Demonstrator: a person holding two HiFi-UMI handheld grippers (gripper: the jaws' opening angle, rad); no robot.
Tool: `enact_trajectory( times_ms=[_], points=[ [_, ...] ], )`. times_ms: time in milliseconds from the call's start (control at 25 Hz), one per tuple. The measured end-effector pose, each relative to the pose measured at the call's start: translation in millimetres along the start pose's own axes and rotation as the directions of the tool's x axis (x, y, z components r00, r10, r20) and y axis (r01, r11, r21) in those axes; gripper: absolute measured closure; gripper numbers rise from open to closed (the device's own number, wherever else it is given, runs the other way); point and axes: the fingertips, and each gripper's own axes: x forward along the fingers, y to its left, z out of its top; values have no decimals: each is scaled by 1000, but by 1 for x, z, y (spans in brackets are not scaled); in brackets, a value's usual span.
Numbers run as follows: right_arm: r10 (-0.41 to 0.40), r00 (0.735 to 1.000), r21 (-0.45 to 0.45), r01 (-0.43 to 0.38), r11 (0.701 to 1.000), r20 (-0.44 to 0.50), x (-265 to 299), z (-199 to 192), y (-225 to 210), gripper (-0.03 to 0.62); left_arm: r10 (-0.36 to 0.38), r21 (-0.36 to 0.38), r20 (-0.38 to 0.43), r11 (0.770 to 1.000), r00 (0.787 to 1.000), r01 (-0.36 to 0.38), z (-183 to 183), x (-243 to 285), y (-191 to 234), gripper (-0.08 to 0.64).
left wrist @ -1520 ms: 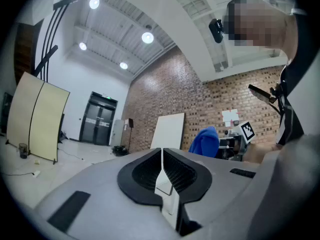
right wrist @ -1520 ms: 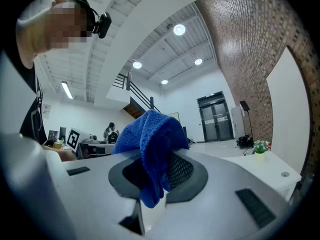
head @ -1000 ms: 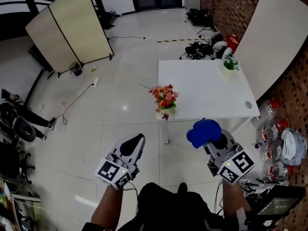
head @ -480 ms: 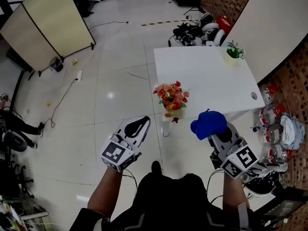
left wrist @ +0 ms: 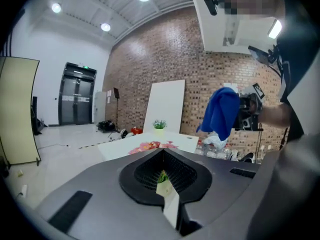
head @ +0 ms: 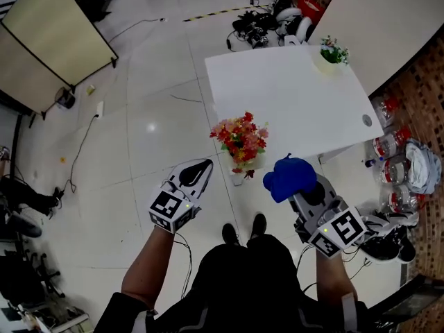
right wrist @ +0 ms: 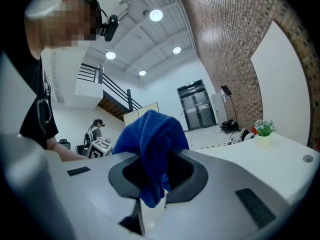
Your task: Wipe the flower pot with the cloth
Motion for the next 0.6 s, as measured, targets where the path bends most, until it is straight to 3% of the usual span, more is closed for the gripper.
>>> enact_trajectory(
  times_ms=[160, 320, 480, 600],
  points=[
    [16, 1000, 46, -16, 999, -4, 5, -13, -15, 548, -32, 17, -41, 999, 999, 33, -13, 26, 1, 558],
    [35, 999, 37, -35, 999, -6, 15, -30, -18, 548, -77, 119, -132, 989, 988, 93, -45, 60, 4, 558],
    [-14, 999, 95, 17, 995, -33, 31, -62, -14, 548, -135, 118, -185, 980, 973, 159, -79, 86, 14, 558],
    [-43, 998, 153, 50, 987, -47, 43, -89, 1, 548, -202, 156, -222, 958, 954, 239, -99, 95, 16, 558]
  ],
)
